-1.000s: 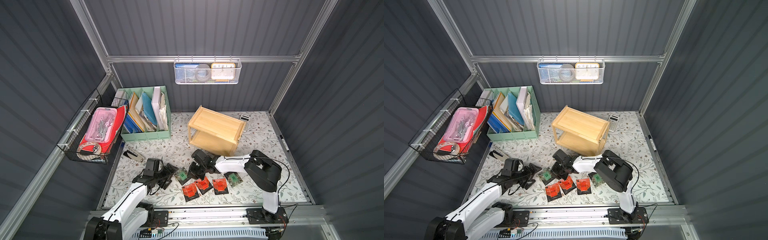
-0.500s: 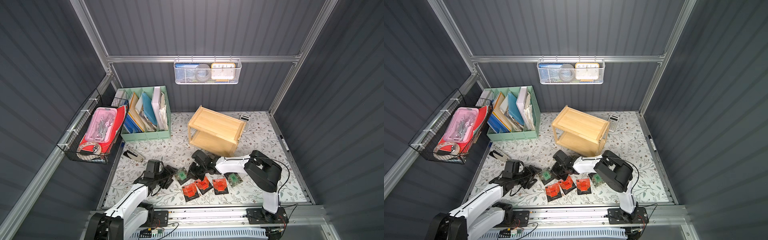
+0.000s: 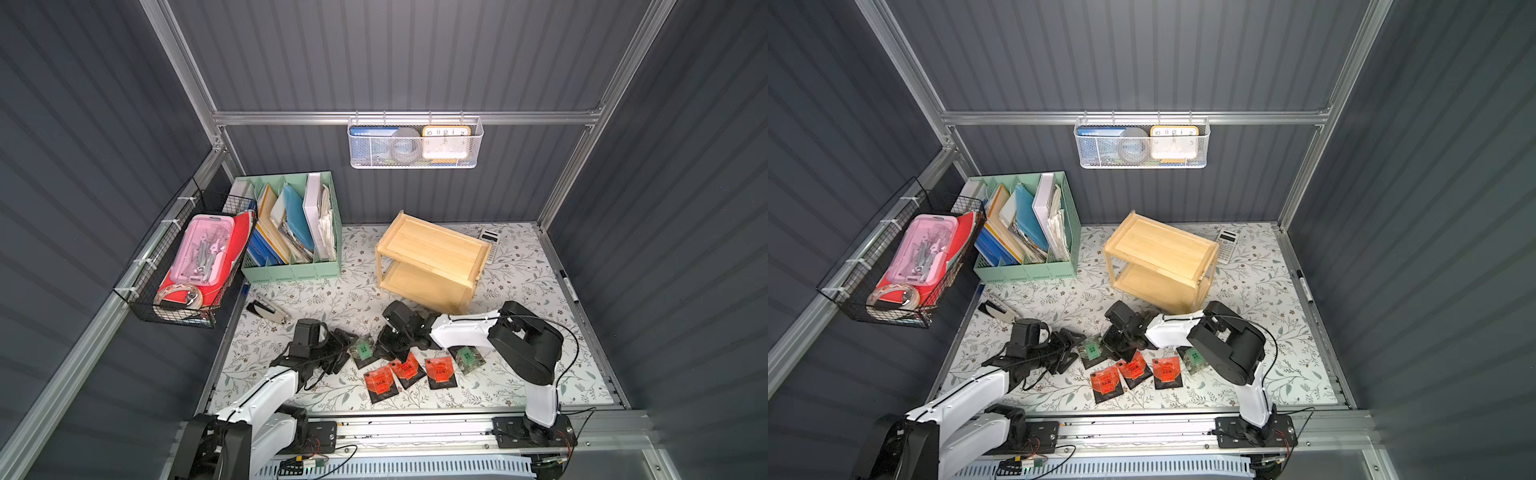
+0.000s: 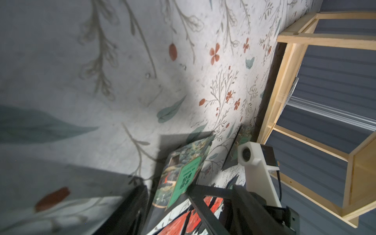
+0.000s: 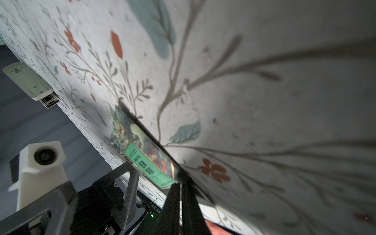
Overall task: Place the tea bags on the shelf by color
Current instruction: Pick up the tea bag from the center of the board.
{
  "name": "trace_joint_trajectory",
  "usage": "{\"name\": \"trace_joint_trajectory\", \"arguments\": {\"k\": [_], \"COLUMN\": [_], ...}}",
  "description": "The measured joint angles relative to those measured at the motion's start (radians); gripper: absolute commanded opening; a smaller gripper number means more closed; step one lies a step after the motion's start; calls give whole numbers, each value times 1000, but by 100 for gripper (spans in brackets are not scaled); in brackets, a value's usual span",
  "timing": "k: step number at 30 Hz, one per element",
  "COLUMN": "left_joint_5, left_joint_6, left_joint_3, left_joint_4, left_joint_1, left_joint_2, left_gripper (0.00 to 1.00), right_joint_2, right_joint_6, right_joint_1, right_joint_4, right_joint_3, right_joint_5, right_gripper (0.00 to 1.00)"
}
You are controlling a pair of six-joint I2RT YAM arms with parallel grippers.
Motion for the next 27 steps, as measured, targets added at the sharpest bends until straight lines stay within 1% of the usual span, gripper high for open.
{"name": "trace_joint_trajectory", "arguments": {"k": [8,27], "left_joint_5": [17,37], "left_joint_6": [1,2], "left_joint_3": [-11,-55], "left_joint_4": [59,143], "left_joint_1": [0,0], "left_joint_2": [26,29], "left_gripper": [67,55], "right_joint_2": [1,5], "right_joint_6": [3,7], "right_joint_1": [0,2], "right_joint_4": [1,2], "right_joint_3": [0,5], "right_joint_5": [-3,-5], "right_gripper": [10,10]}}
